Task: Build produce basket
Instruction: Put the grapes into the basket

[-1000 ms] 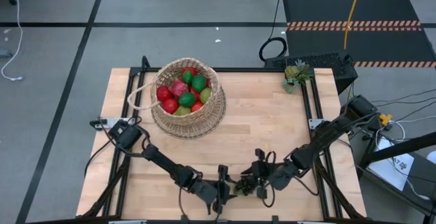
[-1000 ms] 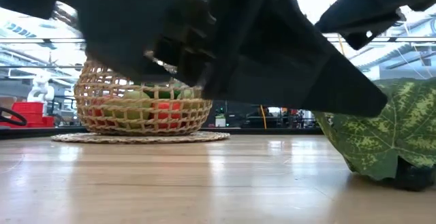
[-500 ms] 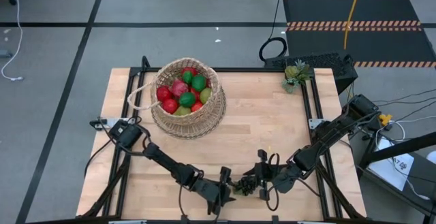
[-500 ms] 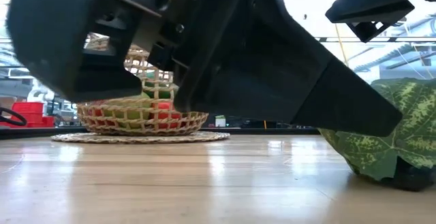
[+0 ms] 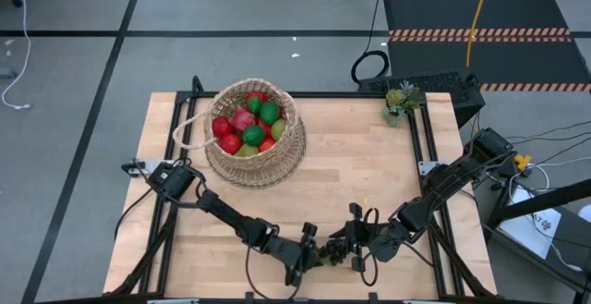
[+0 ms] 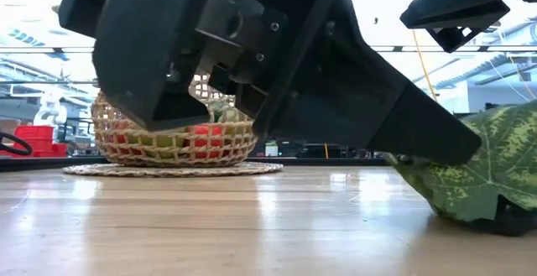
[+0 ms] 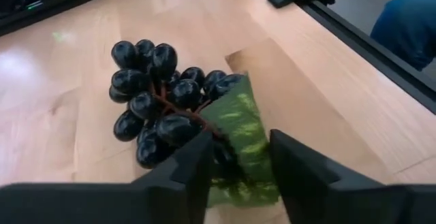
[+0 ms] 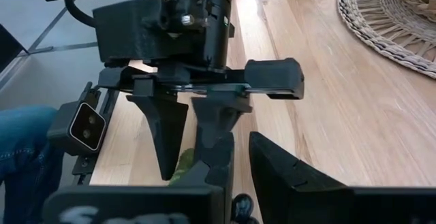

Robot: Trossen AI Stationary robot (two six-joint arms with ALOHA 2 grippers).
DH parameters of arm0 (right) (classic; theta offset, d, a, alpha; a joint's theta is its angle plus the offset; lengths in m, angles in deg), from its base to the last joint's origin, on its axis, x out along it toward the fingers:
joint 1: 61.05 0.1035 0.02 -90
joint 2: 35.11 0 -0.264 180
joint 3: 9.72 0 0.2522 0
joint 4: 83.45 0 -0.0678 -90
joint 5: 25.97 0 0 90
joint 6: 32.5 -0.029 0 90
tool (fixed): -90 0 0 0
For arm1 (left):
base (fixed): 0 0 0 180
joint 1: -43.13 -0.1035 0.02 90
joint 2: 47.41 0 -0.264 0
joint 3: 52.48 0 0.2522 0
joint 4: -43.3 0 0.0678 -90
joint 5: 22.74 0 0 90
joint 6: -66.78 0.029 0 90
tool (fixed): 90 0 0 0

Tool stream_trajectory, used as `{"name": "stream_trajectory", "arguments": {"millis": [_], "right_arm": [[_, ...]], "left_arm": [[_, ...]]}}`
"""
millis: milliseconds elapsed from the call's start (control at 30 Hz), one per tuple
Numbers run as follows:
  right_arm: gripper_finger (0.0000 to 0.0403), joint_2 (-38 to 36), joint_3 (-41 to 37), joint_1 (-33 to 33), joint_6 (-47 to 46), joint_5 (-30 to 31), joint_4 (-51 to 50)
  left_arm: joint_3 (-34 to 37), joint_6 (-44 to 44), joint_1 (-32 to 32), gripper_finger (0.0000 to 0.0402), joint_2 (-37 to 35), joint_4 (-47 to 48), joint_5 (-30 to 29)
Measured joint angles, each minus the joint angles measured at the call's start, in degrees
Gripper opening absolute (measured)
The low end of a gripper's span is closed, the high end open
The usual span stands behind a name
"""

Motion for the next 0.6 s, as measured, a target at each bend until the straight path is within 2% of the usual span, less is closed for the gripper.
{"name": "stream_trajectory", "arguments": {"millis": [267,600], "right_arm": [[0.004,0.0,0.0,0.14,0.03,-0.09,-0.04],[0.004,0.0,0.0,0.74,0.19,-0.2,-0.07]], "left_arm": [[0.0,6.11,-0.31,0.0012,-0.32,0.6,0.28],[0.04,12.9,-2.89,0.001,-9.14,15.72,-1.54]]}}
